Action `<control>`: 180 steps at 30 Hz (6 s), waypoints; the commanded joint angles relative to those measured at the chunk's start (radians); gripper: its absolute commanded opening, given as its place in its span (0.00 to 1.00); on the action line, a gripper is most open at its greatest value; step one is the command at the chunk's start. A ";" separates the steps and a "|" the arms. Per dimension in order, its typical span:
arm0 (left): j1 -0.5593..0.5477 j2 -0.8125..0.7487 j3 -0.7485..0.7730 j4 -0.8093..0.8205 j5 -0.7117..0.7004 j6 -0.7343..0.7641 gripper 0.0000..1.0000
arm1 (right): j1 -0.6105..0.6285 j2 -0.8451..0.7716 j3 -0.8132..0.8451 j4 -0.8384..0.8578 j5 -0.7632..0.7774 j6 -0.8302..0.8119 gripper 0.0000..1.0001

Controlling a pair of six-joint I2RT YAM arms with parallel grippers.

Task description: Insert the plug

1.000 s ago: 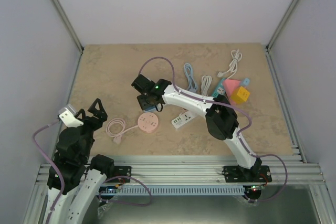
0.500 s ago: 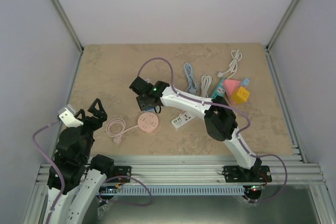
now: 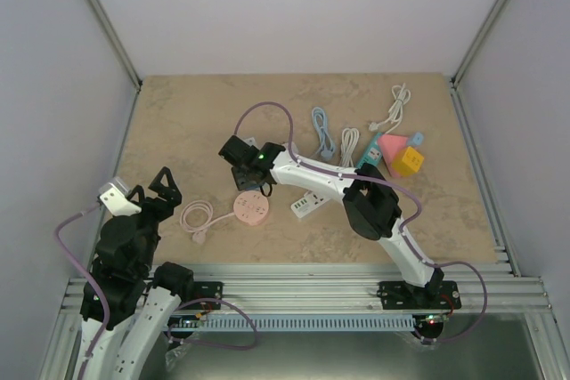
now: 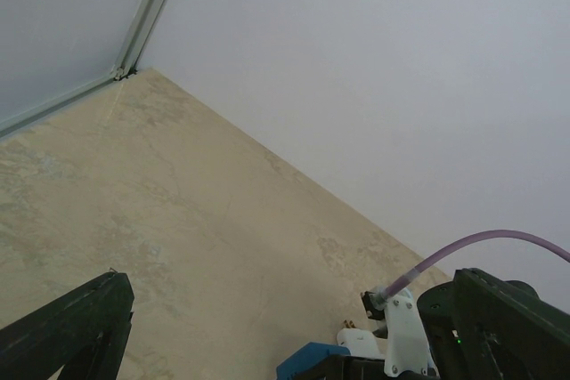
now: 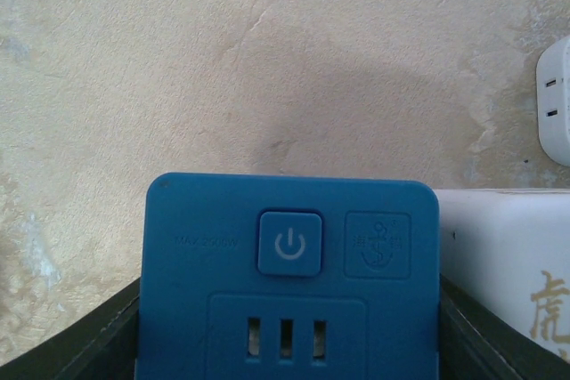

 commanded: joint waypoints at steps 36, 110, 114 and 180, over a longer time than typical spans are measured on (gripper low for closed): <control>0.001 0.024 -0.012 0.003 -0.012 0.003 0.99 | -0.023 0.100 -0.047 0.198 0.089 0.002 0.35; 0.001 0.106 -0.005 -0.009 -0.033 -0.006 0.99 | -0.359 0.056 -0.099 0.186 -0.272 -0.438 0.91; 0.001 0.110 -0.005 -0.009 -0.033 -0.007 0.99 | -0.362 0.087 -0.078 0.167 -0.252 -0.444 0.93; 0.001 0.097 -0.006 -0.014 -0.041 -0.010 0.99 | -0.358 0.081 -0.129 0.140 0.016 -0.053 0.76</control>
